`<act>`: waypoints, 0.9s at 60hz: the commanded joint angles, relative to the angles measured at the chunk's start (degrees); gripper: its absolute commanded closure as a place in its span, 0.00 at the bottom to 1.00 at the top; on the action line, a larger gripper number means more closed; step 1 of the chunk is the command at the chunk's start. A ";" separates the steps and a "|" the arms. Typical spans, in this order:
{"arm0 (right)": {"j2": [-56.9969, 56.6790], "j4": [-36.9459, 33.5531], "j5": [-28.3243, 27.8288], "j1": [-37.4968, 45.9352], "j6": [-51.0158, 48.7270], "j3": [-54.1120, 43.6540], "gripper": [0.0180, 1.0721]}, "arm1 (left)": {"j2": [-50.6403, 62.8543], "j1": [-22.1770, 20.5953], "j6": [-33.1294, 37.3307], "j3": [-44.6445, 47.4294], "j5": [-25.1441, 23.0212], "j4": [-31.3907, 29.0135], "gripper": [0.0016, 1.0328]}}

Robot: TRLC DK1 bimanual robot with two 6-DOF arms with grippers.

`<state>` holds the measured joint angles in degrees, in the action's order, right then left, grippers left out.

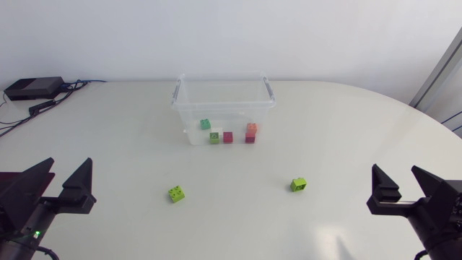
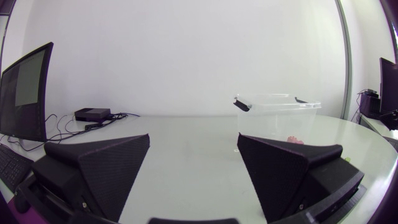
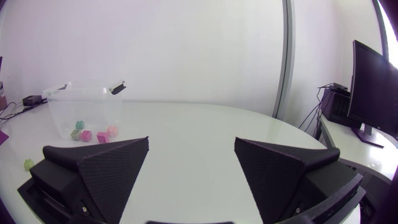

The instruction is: Place the duplo bricks in the container

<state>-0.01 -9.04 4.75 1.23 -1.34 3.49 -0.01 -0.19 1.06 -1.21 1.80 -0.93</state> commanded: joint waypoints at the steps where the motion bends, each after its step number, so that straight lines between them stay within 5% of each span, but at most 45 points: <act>1: -0.34 -0.89 0.26 0.35 -0.50 -0.50 0.05 | -0.69 -0.34 -0.88 0.95 -0.13 -0.04 0.04; 25: 2.65 -1.25 -0.36 -1.15 -0.50 2.84 0.05 | 1.59 -0.61 -0.36 -5.20 -0.13 -1.97 0.05; 45: 22.77 -4.15 -0.54 -3.70 0.73 16.90 0.05 | 25.24 -2.10 -1.41 -21.64 -0.22 -5.84 0.05; 54: 34.55 -8.54 -0.54 -3.87 3.28 25.17 0.05 | 40.35 -4.03 -3.96 -30.78 -0.40 -14.19 0.06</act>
<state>28.64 -15.35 4.32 -2.22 -0.38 24.64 32.93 -3.38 -0.36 -27.18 1.78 -12.27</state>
